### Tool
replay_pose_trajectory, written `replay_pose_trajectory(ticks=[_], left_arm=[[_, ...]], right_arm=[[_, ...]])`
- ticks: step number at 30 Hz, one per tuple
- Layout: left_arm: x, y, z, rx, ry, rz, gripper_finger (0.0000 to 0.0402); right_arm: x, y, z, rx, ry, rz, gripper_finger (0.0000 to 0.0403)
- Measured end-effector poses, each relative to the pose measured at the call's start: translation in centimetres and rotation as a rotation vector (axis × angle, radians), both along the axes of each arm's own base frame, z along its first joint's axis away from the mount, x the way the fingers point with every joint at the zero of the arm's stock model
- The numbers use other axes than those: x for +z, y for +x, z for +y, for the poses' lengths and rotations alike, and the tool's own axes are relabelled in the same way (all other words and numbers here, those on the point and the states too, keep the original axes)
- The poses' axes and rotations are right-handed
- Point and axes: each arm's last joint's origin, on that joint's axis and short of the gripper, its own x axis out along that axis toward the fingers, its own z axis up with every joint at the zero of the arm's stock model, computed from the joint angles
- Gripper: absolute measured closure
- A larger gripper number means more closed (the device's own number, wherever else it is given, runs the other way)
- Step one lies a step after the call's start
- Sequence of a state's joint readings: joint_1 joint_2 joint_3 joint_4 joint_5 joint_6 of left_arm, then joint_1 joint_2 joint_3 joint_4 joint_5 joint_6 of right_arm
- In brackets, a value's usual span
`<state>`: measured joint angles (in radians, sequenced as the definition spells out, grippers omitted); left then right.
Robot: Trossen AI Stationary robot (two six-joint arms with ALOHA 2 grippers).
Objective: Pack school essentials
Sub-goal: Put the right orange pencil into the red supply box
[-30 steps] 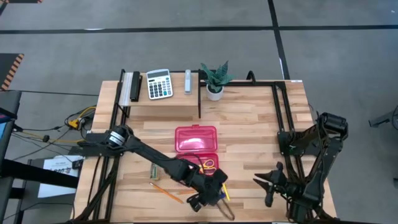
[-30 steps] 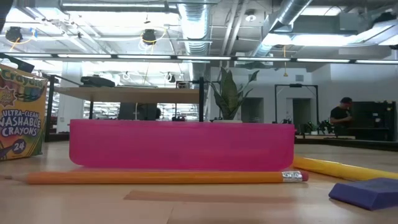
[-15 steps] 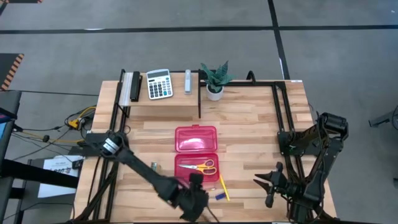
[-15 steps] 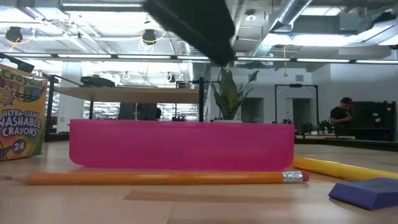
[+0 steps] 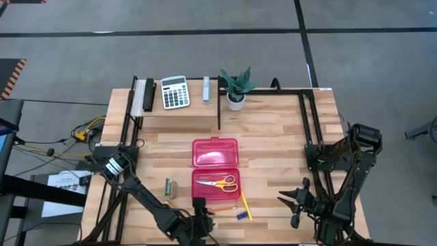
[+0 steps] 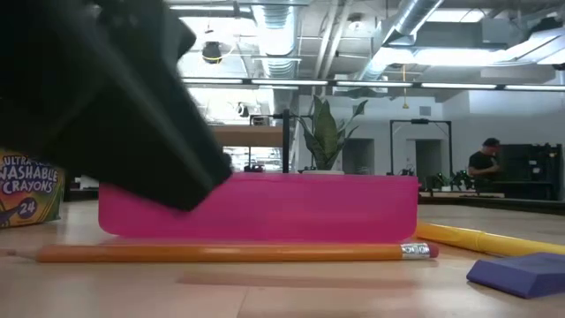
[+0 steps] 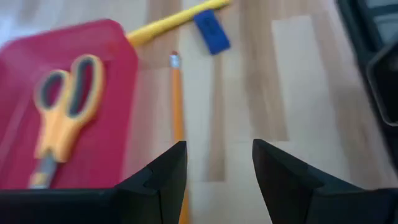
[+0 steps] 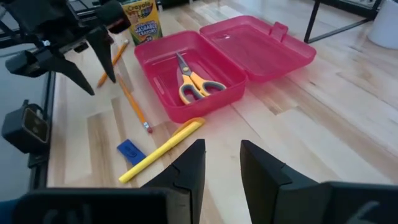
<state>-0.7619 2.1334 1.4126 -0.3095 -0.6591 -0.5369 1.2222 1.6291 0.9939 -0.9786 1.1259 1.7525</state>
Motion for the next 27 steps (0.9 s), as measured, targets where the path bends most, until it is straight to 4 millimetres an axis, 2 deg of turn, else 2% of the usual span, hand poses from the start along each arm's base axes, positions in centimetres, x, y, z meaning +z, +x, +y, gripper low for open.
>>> replay_pose_trajectory(ticks=[8, 12, 22, 25, 27], left_arm=[[-1.7, -0.8, 0.8, 0.050, 0.006, -0.032, 0.0232], [-1.7, -0.7, 0.7, 0.054, -0.007, -0.033, 0.0232], [-3.6, -0.5, 1.0, 0.131, -0.035, -0.017, 0.0233], [-3.7, -0.3, 1.1, 0.127, -0.057, 0.003, 0.0248], [-3.7, -0.3, 1.1, 0.133, -0.072, 0.012, 0.0278]], right_arm=[[0.0, 0.1, 0.4, 0.005, 0.041, -0.014, 0.0295], [0.0, 0.1, 0.4, 0.006, 0.044, -0.015, 0.0295], [0.0, 0.0, 0.5, 0.010, 0.041, -0.011, 0.0295], [0.0, -0.1, 0.5, 0.012, 0.042, -0.011, 0.0295], [0.0, -0.1, 0.5, 0.013, 0.042, -0.011, 0.0295]])
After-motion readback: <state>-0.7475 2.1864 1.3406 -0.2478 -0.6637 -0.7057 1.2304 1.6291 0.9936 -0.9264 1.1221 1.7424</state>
